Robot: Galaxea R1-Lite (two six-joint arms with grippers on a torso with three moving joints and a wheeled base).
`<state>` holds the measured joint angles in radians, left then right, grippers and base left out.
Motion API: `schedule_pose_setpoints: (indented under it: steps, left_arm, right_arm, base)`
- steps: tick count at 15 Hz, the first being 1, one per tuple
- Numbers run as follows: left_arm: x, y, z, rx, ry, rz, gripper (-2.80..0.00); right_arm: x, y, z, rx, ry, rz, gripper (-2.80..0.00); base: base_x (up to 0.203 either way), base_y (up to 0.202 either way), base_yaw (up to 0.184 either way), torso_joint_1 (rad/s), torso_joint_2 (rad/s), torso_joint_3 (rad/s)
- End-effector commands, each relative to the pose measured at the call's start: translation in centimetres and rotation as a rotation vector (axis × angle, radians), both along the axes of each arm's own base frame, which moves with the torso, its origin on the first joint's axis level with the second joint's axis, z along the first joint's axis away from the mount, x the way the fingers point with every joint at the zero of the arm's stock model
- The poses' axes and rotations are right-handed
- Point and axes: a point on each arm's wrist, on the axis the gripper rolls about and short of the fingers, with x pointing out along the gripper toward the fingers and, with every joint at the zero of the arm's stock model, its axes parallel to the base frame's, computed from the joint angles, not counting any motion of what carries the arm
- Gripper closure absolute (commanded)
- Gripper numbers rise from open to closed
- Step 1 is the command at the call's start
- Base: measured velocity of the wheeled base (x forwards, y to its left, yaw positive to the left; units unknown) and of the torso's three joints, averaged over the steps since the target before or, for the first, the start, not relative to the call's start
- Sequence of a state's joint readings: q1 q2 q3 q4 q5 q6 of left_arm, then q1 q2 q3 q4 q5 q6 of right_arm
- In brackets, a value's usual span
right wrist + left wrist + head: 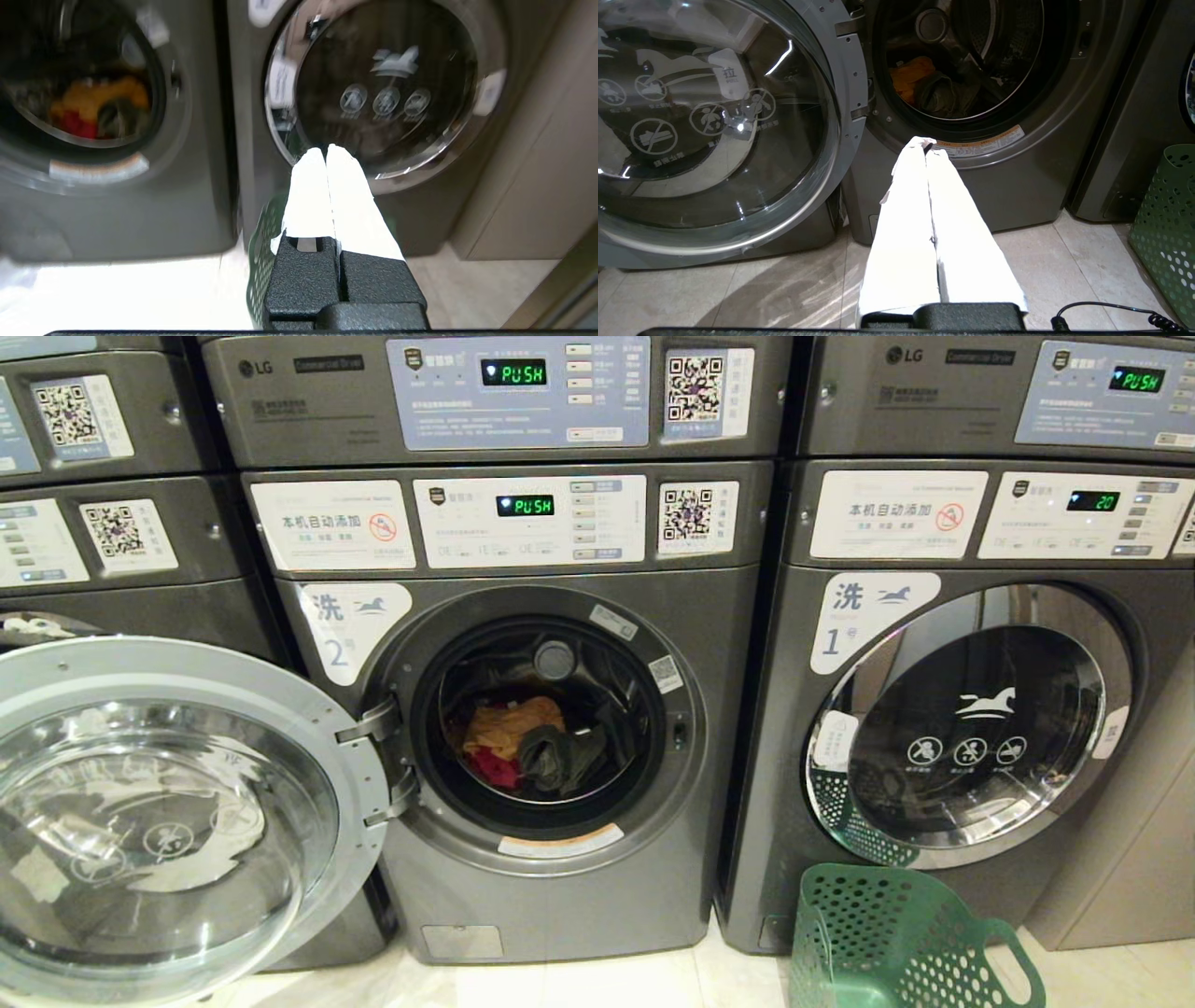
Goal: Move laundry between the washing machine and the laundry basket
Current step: Pick a cloth and place it into the basket
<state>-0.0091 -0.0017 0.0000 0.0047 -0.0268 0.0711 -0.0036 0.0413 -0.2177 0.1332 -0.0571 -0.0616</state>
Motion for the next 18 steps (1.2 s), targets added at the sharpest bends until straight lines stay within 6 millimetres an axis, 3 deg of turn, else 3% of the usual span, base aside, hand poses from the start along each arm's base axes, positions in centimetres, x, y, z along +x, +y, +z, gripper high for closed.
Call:
schedule_pose_setpoints:
  steps: [1, 3, 4, 7, 12, 15, 18]
  left_arm:
    - [0.0, 0.0, 0.0, 0.001, 0.003, -0.001, 0.00]
    - [0.0, 0.0, 0.0, 0.001, 0.002, 0.000, 0.00]
    - [0.0, 0.0, 0.0, 0.001, 0.002, 0.002, 0.00]
    - [0.0, 0.0, 0.0, -0.007, 0.002, 0.008, 0.00]
    - [0.0, 0.0, 0.0, -0.019, 0.002, 0.010, 0.00]
    - [0.0, 0.0, 0.0, -0.019, 0.002, 0.010, 0.00]
    - [0.0, 0.0, 0.0, -0.019, 0.002, 0.010, 0.00]
  right_arm:
    - [0.4, 0.0, 6.1, 0.028, 0.044, -0.018, 0.00]
    - [4.6, -0.1, 10.4, 0.095, 0.204, -0.036, 0.00]
    - [7.5, -0.1, 11.5, 0.127, 0.307, -0.047, 0.00]
    - [16.0, -0.1, 9.9, 0.179, 0.654, -0.068, 0.00]
    - [25.4, 0.0, 2.7, 0.254, 1.028, -0.079, 0.00]
    - [31.1, -0.1, -3.5, 0.284, 1.060, -0.086, 0.00]
    - [35.1, -0.5, -10.0, 0.290, 1.080, -0.072, 0.00]
  base:
    - [0.000, 0.000, 0.000, 0.000, 0.00, 0.000]
    - [0.000, 0.000, 0.000, 0.000, 0.00, 0.000]
    - [0.000, 0.000, 0.000, 0.000, 0.00, 0.000]
    - [0.000, 0.000, 0.000, 0.000, 0.00, 0.000]
    - [0.000, 0.000, 0.000, 0.000, 0.00, 0.000]
    - [0.000, 0.000, 0.000, 0.000, 0.00, 0.000]
    - [0.000, 0.000, 0.000, 0.000, 0.00, 0.000]
